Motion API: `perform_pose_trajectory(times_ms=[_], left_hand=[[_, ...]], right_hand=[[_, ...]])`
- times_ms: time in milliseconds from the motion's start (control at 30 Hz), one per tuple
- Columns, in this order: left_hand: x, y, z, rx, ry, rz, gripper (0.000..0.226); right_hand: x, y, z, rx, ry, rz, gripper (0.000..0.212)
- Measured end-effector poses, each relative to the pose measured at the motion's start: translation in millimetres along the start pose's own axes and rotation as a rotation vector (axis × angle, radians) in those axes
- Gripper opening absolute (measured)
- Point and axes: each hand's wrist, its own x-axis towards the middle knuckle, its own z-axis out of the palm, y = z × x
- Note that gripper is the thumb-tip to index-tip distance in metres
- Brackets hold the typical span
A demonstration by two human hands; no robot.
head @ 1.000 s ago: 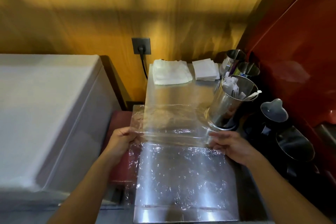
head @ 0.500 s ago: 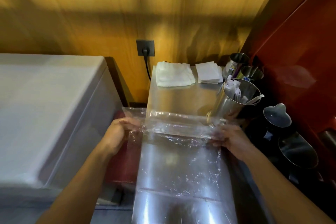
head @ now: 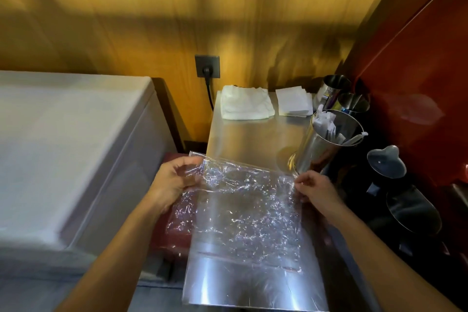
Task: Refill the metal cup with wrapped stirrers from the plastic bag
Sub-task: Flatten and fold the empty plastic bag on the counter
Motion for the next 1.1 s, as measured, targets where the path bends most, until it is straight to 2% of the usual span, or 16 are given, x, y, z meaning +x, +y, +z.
perform_pose_trajectory(times_ms=[100, 133, 267, 300, 367, 500, 600, 667, 733, 800, 867, 900, 1000, 1100], left_hand=[[-1, 7, -1, 0.076, 0.031, 0.132, 0.041], [-2, 11, -2, 0.091, 0.026, 0.171, 0.043], [-9, 31, -6, 0.169, -0.005, 0.257, 0.046], [-12, 35, -5, 0.205, -0.032, 0.276, 0.046], [-17, 42, -1, 0.261, -0.123, 0.301, 0.047], [-26, 52, 13, 0.293, -0.28, 0.318, 0.047], [-28, 59, 23, 0.308, -0.322, 0.336, 0.051], [-27, 64, 19, 0.309, -0.321, 0.353, 0.048], [-23, 68, 4, 0.258, -0.243, 0.369, 0.044], [-16, 66, -14, 0.037, -0.094, 0.302, 0.035], [-8, 54, -27, -0.253, -0.046, 0.158, 0.036], [-7, 45, -27, -0.333, -0.069, 0.076, 0.046], [-15, 15, -10, -0.367, -0.235, -0.118, 0.079], [-25, 0, 14, -0.482, -0.36, -0.209, 0.081]], right_hand=[[-5, -5, 5, -0.473, 0.067, -0.187, 0.007], [-8, -8, 6, -0.571, 0.095, -0.255, 0.013], [-16, -29, 9, -0.714, 0.285, -0.582, 0.024], [-16, -36, 10, -0.679, 0.281, -0.611, 0.026], [-16, -50, 11, -0.553, 0.146, -0.598, 0.031], [-16, -73, 17, -0.239, -0.416, -0.374, 0.04], [-17, -77, 24, -0.066, -0.617, -0.29, 0.019], [-18, -75, 27, 0.041, -0.618, -0.283, 0.02], [-20, -74, 24, 0.149, -0.56, -0.273, 0.019], [-21, -74, 19, 0.261, -0.482, -0.274, 0.016], [-20, -75, 15, 0.33, -0.403, -0.278, 0.014], [-19, -76, 14, 0.355, -0.367, -0.274, 0.012], [-18, -75, 14, 0.429, -0.29, -0.228, 0.009], [-17, -70, 15, 0.488, -0.221, -0.143, 0.011]])
